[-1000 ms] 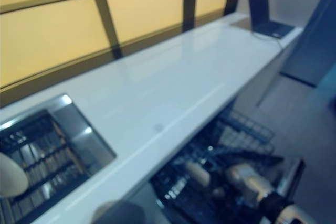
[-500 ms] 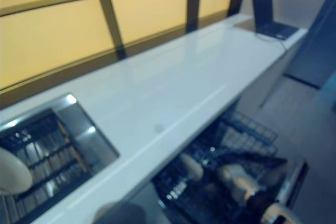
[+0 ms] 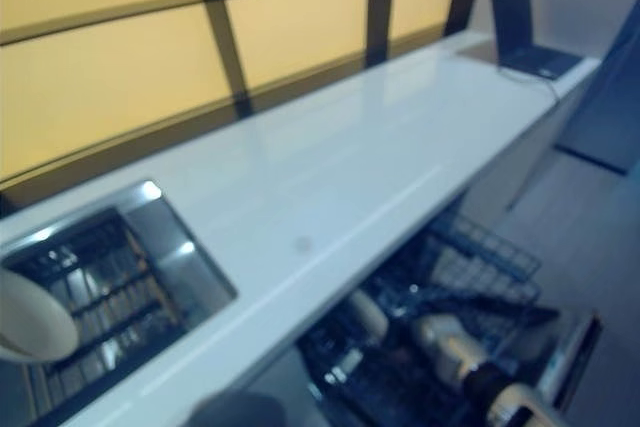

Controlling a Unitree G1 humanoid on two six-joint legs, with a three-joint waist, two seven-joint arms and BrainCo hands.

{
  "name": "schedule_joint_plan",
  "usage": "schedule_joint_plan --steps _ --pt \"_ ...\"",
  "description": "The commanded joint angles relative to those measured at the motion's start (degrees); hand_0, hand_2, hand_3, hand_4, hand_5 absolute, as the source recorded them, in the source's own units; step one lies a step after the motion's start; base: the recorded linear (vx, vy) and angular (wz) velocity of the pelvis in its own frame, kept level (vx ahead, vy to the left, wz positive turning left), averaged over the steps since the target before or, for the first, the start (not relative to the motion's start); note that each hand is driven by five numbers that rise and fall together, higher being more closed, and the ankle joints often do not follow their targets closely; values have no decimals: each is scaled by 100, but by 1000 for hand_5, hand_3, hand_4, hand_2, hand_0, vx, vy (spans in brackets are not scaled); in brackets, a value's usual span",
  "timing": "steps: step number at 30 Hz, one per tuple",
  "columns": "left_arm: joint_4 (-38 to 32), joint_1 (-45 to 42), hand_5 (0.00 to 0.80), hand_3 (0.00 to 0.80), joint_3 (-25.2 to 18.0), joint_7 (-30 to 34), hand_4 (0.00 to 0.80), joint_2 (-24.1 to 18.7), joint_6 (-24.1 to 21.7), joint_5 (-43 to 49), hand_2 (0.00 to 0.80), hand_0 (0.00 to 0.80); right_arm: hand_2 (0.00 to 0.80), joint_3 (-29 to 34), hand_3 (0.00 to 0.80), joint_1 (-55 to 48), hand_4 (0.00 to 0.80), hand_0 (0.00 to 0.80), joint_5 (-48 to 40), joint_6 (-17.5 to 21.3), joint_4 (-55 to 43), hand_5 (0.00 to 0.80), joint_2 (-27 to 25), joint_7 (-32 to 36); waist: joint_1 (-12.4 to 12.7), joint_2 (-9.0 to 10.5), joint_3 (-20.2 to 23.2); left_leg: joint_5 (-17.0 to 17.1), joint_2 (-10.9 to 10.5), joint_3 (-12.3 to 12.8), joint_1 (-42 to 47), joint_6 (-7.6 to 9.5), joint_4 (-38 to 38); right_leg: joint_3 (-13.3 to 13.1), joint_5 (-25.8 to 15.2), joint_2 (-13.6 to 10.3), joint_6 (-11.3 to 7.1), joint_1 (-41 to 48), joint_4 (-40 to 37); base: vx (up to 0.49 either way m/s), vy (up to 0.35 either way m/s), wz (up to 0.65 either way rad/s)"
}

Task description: Take plates into dishwasher

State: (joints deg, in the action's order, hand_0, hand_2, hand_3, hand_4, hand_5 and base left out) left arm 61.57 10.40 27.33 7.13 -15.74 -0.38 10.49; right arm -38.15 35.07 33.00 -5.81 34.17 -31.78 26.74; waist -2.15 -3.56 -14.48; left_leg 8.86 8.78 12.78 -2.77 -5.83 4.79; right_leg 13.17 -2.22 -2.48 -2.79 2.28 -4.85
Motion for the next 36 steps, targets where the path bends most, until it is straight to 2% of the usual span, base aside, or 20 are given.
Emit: schedule_joint_plan --steps 1,11,27,28,30,31,32,36 --pt "289 732 0 0 85 -50 0 -114 -62 63 0 0 800 -312 800 142 800 800 394 -88 710 800 24 126 133 355 -122 -372 -281 -128 41 37 21 167 -85 -129 -205 -331 133 -1 2 6" --pt "362 755 0 0 66 -72 0 -142 -118 96 0 0 800 -246 800 -75 800 800 463 125 1158 800 2 89 151 388 -117 -391 -307 -184 58 77 21 163 -85 -136 -212 -318 158 -1 1 1" --pt "412 764 0 0 -17 -85 0 -173 -136 115 0 0 800 -42 800 -317 800 800 606 254 1420 800 -19 -186 149 452 -99 -402 -309 -213 83 109 21 116 -108 -108 -226 -297 148 0 0 0" --pt "412 761 0 0 -20 -89 0 -178 -137 112 0 0 722 -31 722 -324 722 722 628 267 1402 722 -32 -216 150 458 -98 -407 -310 -214 87 112 21 117 -107 -105 -226 -293 147 0 0 0" --pt "410 738 0 0 -43 -100 0 -186 -152 117 0 0 411 -9 411 -347 411 411 689 287 1347 411 -60 -259 147 467 -99 -406 -307 -208 97 113 21 112 -107 -100 -227 -288 152 0 0 0" --pt "413 732 0 0 -50 -102 0 -192 -159 116 0 0 72 -8 72 -346 72 72 705 291 1328 72 -74 -273 147 471 -100 -406 -305 -205 98 111 21 111 -108 -98 -228 -286 151 0 0 0" --pt "408 717 0 0 -68 -113 0 -191 -158 125 0 0 0 7 0 -369 0 0 749 255 1259 0 -96 -305 141 481 -99 -409 -301 -198 99 110 21 109 -110 -96 -231 -288 148 0 0 0" --pt "390 705 0 0 -80 -120 0 -204 -132 104 0 0 0 27 0 -384 0 0 898 277 1104 0 -167 -391 133 511 -101 -408 -283 -187 108 112 21 107 -116 -88 -235 -281 147 0 0 0"
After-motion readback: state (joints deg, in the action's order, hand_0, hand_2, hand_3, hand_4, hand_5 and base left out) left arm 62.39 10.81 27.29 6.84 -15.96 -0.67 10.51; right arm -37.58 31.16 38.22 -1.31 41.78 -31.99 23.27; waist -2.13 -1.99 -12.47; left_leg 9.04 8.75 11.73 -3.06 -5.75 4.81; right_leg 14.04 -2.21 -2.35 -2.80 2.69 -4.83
